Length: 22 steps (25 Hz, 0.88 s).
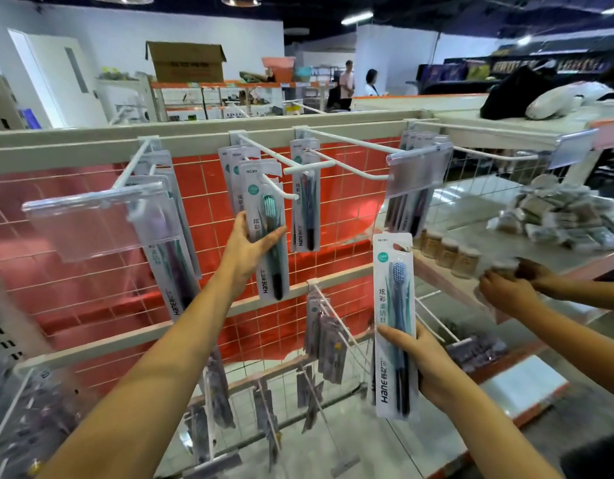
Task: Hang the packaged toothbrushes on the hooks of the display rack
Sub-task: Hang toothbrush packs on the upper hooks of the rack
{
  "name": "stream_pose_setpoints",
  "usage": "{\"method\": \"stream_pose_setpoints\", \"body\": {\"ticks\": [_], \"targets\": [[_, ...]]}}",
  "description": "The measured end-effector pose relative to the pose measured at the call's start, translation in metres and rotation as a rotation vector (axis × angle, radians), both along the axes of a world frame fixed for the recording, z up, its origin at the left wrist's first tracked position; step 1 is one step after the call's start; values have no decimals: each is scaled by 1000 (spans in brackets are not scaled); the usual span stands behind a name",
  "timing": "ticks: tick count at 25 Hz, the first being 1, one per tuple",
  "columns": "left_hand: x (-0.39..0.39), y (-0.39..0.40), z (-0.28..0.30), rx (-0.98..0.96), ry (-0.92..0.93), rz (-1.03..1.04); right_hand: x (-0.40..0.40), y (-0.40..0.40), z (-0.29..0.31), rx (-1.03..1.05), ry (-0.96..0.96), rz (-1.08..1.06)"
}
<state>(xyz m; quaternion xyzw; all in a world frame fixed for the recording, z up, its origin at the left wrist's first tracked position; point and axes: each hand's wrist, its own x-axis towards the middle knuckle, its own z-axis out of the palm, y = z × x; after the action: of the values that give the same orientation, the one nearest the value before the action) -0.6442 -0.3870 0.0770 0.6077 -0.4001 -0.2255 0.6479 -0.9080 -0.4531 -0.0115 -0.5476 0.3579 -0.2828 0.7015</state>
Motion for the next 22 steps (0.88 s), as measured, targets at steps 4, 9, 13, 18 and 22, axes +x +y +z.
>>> {"method": "stream_pose_setpoints", "body": {"ticks": [4, 9, 13, 18, 22], "targets": [[-7, 2, 2, 22, 153, -102, -6, 1, 6, -38, 1, -4], [-25, 5, -1, -37, 79, -205, -8, 7, 15, -134, 58, 4], [-45, 17, -7, -56, 4, -197, -7, 19, 16, -215, 68, 14], [-62, 41, -7, -32, -57, -174, 0, 27, 9, -265, 65, 38], [-79, 59, 2, -57, -125, -171, 4, 22, 4, -265, 40, 114]]}}
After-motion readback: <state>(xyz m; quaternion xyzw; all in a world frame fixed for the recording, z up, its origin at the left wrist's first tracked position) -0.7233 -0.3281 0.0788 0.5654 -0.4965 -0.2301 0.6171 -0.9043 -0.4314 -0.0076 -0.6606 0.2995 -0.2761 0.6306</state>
